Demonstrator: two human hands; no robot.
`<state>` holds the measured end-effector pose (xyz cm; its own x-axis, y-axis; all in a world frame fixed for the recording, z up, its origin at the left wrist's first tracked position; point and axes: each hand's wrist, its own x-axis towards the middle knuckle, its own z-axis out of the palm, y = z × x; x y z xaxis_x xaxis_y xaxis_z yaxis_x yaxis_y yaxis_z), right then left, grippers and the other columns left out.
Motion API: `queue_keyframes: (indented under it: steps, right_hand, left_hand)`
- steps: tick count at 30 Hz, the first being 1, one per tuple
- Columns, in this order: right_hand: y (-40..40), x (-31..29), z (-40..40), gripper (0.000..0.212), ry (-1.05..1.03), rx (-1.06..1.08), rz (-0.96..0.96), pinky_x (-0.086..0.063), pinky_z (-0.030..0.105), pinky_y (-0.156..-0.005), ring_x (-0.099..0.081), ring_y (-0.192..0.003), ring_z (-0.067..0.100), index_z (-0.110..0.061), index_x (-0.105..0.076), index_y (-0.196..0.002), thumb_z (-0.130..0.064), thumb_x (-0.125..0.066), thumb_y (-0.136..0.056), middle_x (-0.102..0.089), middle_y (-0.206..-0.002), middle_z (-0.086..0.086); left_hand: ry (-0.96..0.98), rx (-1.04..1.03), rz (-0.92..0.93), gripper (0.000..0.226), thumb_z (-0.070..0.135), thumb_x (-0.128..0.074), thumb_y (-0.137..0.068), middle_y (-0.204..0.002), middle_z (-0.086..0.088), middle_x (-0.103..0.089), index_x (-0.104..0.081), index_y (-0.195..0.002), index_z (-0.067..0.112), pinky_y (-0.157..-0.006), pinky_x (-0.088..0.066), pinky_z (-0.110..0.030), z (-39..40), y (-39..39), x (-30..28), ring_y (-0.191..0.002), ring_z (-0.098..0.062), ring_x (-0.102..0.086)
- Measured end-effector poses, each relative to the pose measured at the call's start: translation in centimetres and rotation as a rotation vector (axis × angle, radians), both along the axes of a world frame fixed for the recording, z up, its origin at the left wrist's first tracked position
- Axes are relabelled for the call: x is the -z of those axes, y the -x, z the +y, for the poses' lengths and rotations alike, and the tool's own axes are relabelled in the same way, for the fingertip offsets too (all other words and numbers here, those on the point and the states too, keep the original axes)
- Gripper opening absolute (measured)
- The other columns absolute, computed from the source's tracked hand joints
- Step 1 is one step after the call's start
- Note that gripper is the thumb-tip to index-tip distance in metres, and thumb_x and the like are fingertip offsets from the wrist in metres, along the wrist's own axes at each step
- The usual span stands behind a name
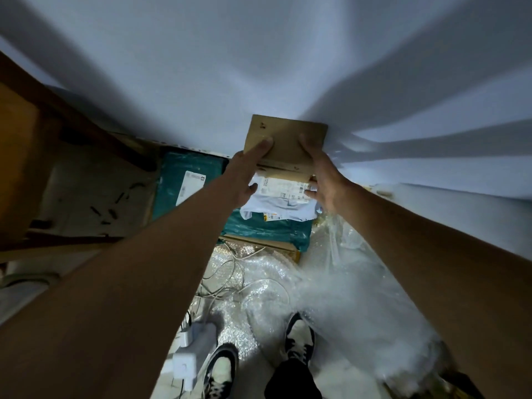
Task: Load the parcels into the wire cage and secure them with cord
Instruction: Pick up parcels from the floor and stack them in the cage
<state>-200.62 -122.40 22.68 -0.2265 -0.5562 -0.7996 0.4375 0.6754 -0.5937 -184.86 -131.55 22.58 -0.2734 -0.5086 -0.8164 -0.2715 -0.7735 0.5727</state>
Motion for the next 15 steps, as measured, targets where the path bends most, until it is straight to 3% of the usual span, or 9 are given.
queue_keyframes:
  steps: [5, 12, 15]
  right_hand:
    - [0.1, 0.0, 0.1, 0.087, -0.019, -0.016, 0.049, -0.035, 0.053, -0.114, -0.045, -0.138, 0.025, -0.032, -0.041, -0.15, -0.08, -0.057, -0.079, -0.046, -0.155, 0.002]
    - [-0.4, -3.5, 1.9, 0.095, -0.028, -0.035, 0.035, -0.039, 0.048, -0.107, -0.046, -0.136, 0.023, -0.035, -0.04, -0.15, -0.084, -0.06, -0.071, -0.047, -0.153, -0.001]
    - [-0.5, -7.8, 3.0, 0.099, -0.055, -0.059, 0.031, -0.039, 0.049, -0.109, -0.053, -0.123, 0.021, -0.034, -0.05, -0.141, -0.089, -0.063, -0.06, -0.057, -0.144, -0.001]
  left_hand:
    - [-0.015, -0.009, 0.005, 0.05, 0.053, -0.073, -0.085, -0.119, 0.016, -0.055, -0.053, -0.126, 0.033, -0.108, -0.029, -0.036, 0.1, 0.9, 0.1, -0.129, -0.011, -0.043]
    - [-0.001, -0.011, -0.011, 0.053, 0.049, -0.076, -0.084, -0.128, 0.007, -0.06, -0.058, -0.127, 0.024, -0.107, -0.034, -0.032, 1.4, -0.3, -3.3, -0.124, -0.012, -0.051]
    - [-0.007, -0.034, -0.021, 0.044, 0.048, -0.08, -0.081, -0.117, 0.006, -0.065, -0.062, -0.113, 0.024, -0.099, -0.036, -0.031, 3.0, -1.2, -6.6, -0.11, -0.01, -0.056]
